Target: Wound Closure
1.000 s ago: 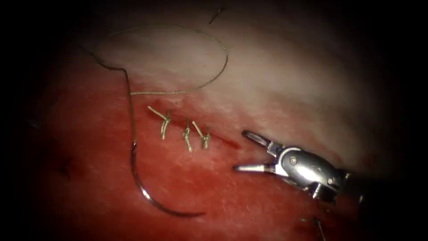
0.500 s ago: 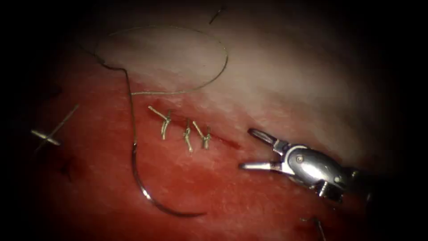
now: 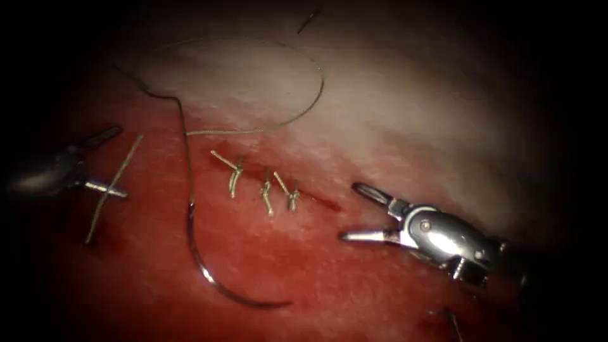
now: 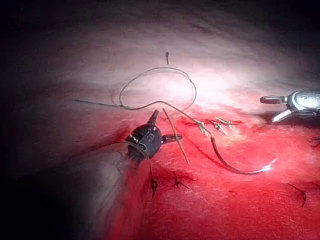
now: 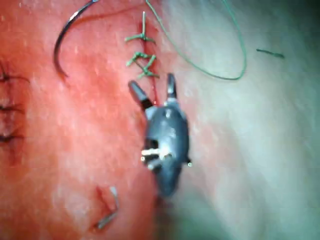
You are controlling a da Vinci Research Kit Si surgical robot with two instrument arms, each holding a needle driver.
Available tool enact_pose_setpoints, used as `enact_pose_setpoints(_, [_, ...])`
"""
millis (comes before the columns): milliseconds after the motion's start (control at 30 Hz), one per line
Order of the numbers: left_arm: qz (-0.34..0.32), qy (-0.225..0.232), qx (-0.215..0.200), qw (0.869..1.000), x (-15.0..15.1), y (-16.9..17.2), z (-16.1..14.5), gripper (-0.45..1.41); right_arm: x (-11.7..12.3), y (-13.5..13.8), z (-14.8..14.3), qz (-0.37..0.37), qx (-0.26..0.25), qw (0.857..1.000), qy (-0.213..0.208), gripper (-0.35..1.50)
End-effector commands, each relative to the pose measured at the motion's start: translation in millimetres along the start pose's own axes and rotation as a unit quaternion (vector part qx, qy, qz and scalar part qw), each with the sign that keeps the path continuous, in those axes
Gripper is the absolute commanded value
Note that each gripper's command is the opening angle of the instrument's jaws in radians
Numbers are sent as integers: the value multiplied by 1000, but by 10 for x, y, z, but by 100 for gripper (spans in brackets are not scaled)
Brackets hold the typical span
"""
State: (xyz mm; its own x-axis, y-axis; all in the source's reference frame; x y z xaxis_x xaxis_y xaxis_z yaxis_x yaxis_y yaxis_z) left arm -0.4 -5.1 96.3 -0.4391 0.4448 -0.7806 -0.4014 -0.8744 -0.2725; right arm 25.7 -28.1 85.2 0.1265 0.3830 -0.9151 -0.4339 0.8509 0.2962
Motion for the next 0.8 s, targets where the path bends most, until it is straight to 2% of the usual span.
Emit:
enact_pose_setpoints(33, [6,-6,8,1000,-11,-5,11,51,-5,-2,10,0,1,1000,1,123])
enact_pose_setpoints(167, [45,-23,34,998,-59,-31,34,47,-5,-4,11,-1,1,1000,1,123])
enact_pose_setpoints(233, [72,-36,35,996,-81,-39,41,39,-6,-4,11,-1,1,1000,1,123])
enact_pose_setpoints(333, [124,-78,26,989,-121,-50,45,39,-6,-4,11,-1,1,1000,1,123])
enact_pose_setpoints(367, [159,-104,21,982,-135,-54,43,36,-6,-4,11,-1,1,1000,0,123])
enact_pose_setpoints(400, [212,-149,13,966,-151,-63,37,34,-6,-4,11,-1,1,1000,0,123])
enact_pose_setpoints(433, [232,-169,9,958,-155,-68,33,44,-6,-4,11,-1,1,1000,0,123])
enact_pose_setpoints(467, [276,-198,3,940,-157,-81,20,54,-6,-3,11,-1,1,1000,0,123])
enact_pose_setpoints(500, [299,-208,4,931,-151,-91,5,42,-6,-3,11,-1,1,1000,0,123])
enact_pose_setpoints(567, [312,-214,8,925,-141,-100,-14,37,-6,-3,11,-1,1,1000,0,123])
enact_pose_setpoints(600, [309,-203,15,929,-126,-106,-33,49,-6,-2,11,-1,1,1000,0,123])
enact_pose_setpoints(633, [294,-179,28,938,-109,-108,-51,51,-6,-2,11,-1,1,1000,0,123])
enact_pose_setpoints(667, [277,-155,42,947,-92,-106,-64,42,-6,-2,11,-1,1,1000,0,123])
enact_pose_setpoints(767, [241,-98,50,964,-63,-98,-80,42,-7,-1,11,-1,1,1000,0,123])
enact_pose_setpoints(800, [178,-36,43,982,-41,-90,-86,42,-7,-1,11,-1,1,1000,0,123])
